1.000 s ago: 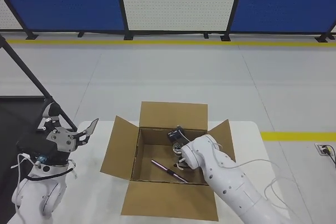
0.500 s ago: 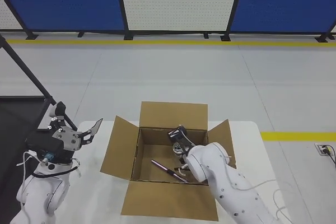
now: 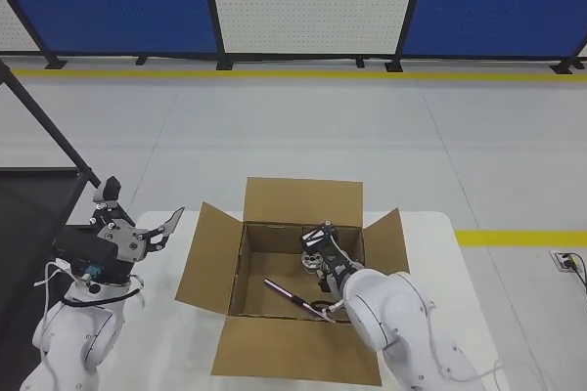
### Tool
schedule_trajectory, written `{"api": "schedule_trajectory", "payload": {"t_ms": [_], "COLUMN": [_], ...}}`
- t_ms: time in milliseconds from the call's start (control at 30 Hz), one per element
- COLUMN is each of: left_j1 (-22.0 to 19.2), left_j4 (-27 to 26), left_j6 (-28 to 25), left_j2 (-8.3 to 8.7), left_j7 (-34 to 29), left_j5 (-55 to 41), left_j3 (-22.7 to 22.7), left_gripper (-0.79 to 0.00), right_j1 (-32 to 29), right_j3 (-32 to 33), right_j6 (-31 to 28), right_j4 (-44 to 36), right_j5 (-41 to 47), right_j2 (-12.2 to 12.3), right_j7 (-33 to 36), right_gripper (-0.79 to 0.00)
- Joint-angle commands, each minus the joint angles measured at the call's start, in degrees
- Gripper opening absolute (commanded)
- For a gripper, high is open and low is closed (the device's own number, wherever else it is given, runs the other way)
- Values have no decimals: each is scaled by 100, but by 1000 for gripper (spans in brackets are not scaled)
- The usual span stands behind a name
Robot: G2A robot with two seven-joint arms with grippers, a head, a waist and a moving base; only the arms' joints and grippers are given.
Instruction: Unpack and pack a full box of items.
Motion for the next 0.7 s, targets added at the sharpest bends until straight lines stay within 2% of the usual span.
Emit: {"api": "schedule_trajectory", "payload": {"t_ms": [0, 200, 467, 667], "left_j1": [0, 23, 53, 28], "left_j4": [0, -21, -42, 46], "left_j6": [0, -6, -181, -472], "left_j2": [0, -1, 16, 54], "left_j7": [0, -29, -123, 13], "left_j5": [0, -15, 88, 310], "left_j3": [0, 7, 52, 53], "left_gripper": [0, 0, 0, 0], "right_j1": [0, -122, -794, -1524], "right_j3": [0, 25, 424, 1018], "right_j6": [0, -115, -382, -488], "right_j4": [0, -180, -2070, -3625], "right_j5": [0, 41, -188, -451], "right_j2": [0, 6, 106, 203], "right_j7": [0, -241, -198, -59], "right_gripper": [-785, -785, -785, -785]}}
